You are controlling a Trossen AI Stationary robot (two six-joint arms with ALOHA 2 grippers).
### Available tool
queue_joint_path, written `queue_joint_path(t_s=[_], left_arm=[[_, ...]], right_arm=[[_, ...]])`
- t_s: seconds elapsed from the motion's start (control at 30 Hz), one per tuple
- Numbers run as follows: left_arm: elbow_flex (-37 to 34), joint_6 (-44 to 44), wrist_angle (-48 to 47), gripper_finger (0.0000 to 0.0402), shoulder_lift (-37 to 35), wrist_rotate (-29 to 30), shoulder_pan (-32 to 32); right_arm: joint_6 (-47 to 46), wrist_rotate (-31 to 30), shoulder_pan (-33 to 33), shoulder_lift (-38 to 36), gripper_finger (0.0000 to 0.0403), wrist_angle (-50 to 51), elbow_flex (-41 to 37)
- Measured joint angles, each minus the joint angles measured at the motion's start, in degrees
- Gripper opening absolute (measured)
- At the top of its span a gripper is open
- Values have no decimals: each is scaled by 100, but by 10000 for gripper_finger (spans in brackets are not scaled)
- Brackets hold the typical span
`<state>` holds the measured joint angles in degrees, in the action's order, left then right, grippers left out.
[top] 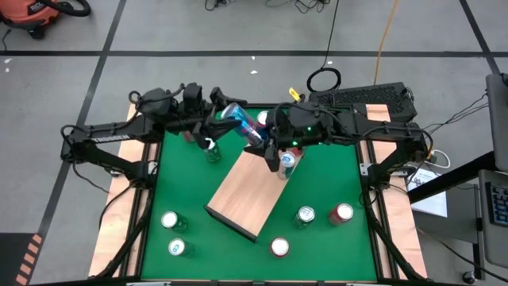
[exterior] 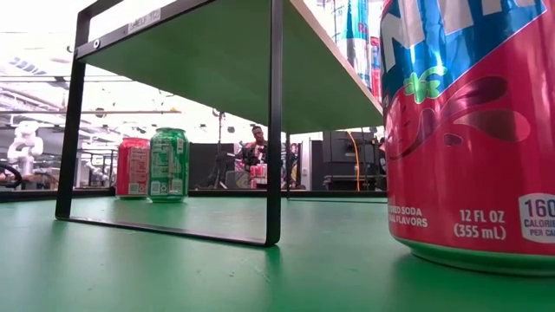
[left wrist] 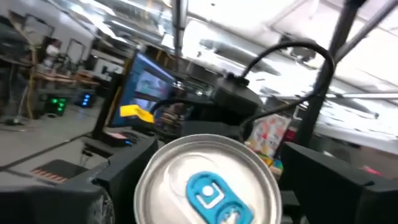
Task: Sort soda cans
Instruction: Put the blue soda can on the shelf and align it with the other blue soda can
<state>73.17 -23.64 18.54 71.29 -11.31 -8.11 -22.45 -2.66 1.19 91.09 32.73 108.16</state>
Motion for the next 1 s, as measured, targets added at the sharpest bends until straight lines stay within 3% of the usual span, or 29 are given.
queue_joint_path(t_s=[0.5, 0.77, 1.0], left_arm=[[-6, 49, 158, 278, -107, -1521, -320], [-11, 235, 265, 220, -101, -1554, -322], [-12, 273, 285, 223, -101, -1560, -318]], right_arm=[[-62, 771, -5, -7, 225, -625, 9], [-81, 843, -8, -7, 228, -686, 11], [-63, 586, -5, -7, 266, -571, 12]])
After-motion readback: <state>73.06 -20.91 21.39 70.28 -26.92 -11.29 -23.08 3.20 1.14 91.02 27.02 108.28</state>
